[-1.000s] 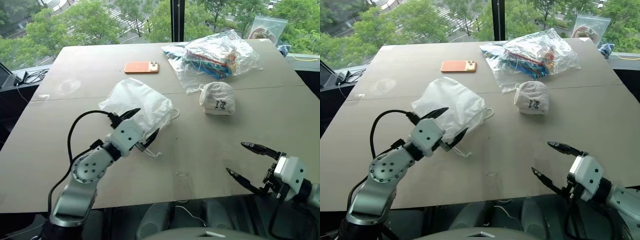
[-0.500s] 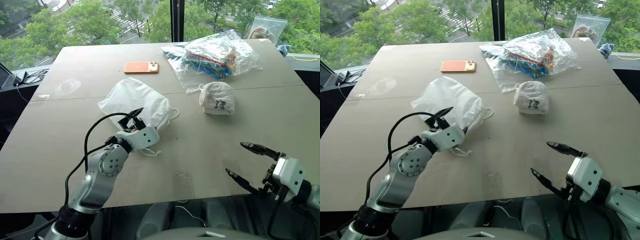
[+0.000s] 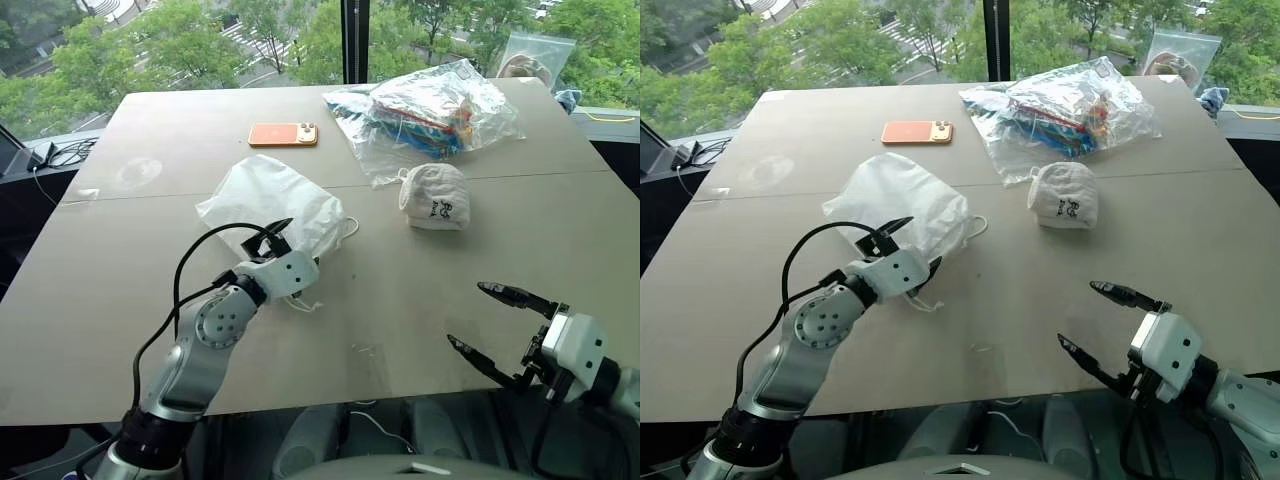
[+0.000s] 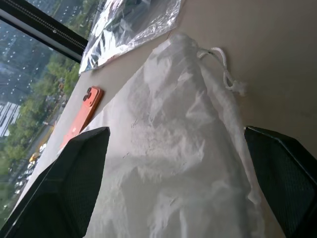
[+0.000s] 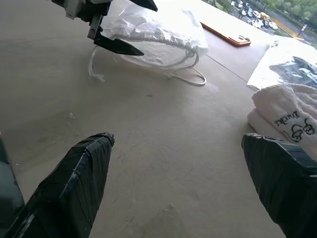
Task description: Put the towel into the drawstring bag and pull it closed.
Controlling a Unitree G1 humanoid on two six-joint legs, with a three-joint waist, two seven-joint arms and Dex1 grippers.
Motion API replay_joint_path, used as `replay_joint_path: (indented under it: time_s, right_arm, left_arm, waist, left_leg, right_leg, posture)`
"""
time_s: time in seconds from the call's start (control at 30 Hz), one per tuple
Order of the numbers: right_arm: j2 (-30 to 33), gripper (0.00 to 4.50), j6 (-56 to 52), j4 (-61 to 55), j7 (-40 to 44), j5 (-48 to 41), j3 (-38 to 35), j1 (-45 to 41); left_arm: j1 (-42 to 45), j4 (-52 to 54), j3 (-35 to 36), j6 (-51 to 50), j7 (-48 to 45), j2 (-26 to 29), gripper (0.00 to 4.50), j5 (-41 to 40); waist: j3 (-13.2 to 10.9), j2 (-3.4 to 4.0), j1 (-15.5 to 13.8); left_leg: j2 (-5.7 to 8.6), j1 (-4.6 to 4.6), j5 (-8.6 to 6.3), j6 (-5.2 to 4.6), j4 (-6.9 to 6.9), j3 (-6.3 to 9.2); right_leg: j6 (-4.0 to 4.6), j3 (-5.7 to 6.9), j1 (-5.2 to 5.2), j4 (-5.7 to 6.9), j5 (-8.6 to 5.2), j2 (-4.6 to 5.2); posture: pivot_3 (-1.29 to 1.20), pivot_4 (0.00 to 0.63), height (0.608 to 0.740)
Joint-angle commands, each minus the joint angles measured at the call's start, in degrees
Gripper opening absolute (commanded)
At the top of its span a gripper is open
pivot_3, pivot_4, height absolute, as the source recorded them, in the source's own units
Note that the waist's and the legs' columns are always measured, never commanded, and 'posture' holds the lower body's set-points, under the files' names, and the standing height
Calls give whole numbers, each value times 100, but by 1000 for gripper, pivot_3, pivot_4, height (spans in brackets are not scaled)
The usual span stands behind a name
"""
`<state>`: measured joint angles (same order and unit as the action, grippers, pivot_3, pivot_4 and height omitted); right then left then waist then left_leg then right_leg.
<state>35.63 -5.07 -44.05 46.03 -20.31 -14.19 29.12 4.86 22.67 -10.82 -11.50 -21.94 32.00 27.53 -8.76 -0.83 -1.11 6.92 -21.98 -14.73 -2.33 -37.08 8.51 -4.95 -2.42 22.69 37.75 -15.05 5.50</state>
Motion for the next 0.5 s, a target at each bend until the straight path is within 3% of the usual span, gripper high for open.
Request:
replay_joint_path:
  time_s: [0.03, 0.13, 0.27, 0.4, 0.5]
  right_arm:
    - [42, 4473, -57, -258, -49, -109, -19, -3]
    - [42, 4473, -120, -270, -91, -100, 7, -81]
    - [3, 4500, -316, -289, -255, -141, 32, -263]
    - [-76, 4500, -554, -324, -447, -332, 131, -579]
    - [-108, 4500, -573, -300, -492, -411, 196, -759]
  left_arm:
    - [118, -72, -167, 323, 416, -33, 4500, 567]
    - [201, -266, -259, 412, 539, -203, 4500, 661]
    - [364, -336, -109, 197, 382, -409, 2901, 512]
    - [588, -467, 199, -45, 55, -426, 926, 80]
    - [753, -459, 372, -218, -193, -432, 108, -253]
  waist:
    - [0, 0, -1]
    - [0, 0, -10]
    - [0, -1, -1]
    - [0, 0, 13]
    - [0, -1, 12]
  left_leg:
    - [0, 0, 0, 0, 0, -1]
    - [0, 1, 0, -1, 0, 0]
    - [0, 0, 0, 0, -1, 0]
    - [0, 1, 1, 1, -1, 2]
    - [0, -1, 2, 2, -2, 3]
  right_leg:
    - [0, 0, 0, 0, 0, 1]
    - [0, 0, 0, 0, 0, 0]
    - [0, 1, 0, 1, 0, -1]
    - [0, 2, 1, 4, 0, -2]
    - [0, 4, 2, 4, 0, -2]
  posture:
    - [0, 150, 740]
    - [0, 150, 740]
    - [0, 150, 740]
    - [0, 150, 740]
    - [0, 150, 740]
